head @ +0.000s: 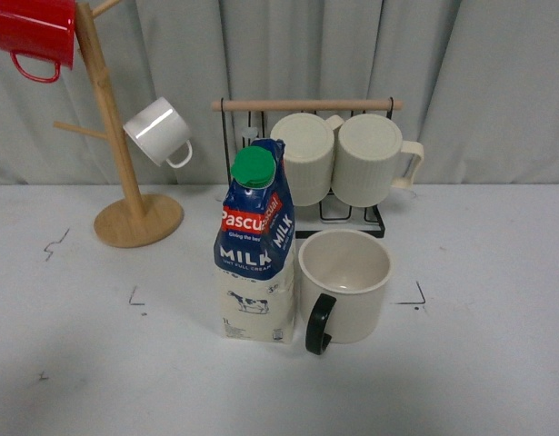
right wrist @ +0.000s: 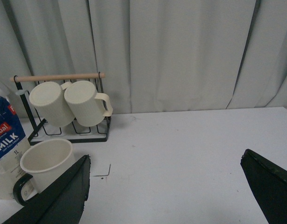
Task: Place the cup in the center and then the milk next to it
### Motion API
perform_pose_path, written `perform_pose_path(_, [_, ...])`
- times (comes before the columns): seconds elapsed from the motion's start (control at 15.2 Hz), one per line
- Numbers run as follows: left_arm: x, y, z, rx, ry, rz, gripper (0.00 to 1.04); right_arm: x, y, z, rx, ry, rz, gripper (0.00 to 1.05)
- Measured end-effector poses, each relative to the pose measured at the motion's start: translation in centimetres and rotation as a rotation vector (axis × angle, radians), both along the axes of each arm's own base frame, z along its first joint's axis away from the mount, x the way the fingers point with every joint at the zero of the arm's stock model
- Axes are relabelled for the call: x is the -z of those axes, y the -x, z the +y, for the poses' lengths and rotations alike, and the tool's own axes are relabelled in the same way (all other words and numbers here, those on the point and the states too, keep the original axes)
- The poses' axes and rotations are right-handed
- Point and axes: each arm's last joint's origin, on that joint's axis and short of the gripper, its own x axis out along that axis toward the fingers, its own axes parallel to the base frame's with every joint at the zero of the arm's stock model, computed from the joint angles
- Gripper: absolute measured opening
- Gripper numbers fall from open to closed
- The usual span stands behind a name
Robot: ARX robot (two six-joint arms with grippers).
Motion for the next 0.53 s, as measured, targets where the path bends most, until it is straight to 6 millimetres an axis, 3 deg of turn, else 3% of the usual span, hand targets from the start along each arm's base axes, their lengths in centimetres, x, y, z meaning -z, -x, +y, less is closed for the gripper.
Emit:
perform_pose_path(0.39, [-0.1,0.7,0.0,0.000,0.000,-0.014,0.02,0.0,0.0,0.0,0.000,0.000,0.000,0.98])
perform_pose_path(0.53, [-0.1,1.8,0.0,-0.002,0.000,-0.018,0.02,0.0,0.0,0.0,-0.001,0.000,-0.001,0.98])
